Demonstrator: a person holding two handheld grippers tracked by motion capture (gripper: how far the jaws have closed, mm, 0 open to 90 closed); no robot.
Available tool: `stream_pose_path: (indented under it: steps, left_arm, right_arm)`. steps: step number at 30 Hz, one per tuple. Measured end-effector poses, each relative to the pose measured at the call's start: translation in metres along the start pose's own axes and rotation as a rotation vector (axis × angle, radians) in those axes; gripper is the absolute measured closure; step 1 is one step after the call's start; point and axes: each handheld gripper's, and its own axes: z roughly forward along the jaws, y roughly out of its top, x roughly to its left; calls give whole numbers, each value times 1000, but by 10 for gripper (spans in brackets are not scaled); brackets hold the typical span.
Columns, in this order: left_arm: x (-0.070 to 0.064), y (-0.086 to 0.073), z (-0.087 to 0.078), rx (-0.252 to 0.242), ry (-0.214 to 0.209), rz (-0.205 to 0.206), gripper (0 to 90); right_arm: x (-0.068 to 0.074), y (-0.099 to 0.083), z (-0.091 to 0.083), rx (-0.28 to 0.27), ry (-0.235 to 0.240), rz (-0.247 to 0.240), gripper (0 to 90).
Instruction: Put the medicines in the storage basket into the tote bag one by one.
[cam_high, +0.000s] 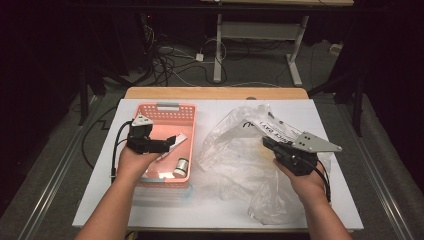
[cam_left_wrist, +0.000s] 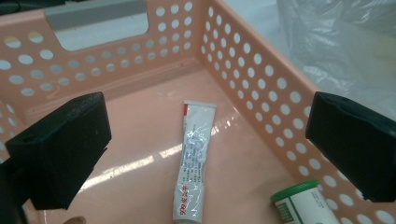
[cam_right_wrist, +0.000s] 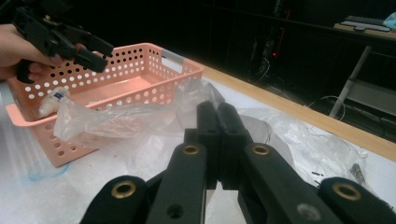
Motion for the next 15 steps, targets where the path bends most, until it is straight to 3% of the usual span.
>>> stream_pose_path:
  steps: [8, 15]
  left_arm:
    - [5, 6, 16, 100, 7, 12, 31]
    - [11, 4, 35, 278, -1, 6, 79]
  right_arm:
    - [0, 3, 0, -14, 1, -2, 900]
    - [-1, 3, 0, -9, -2, -4, 900]
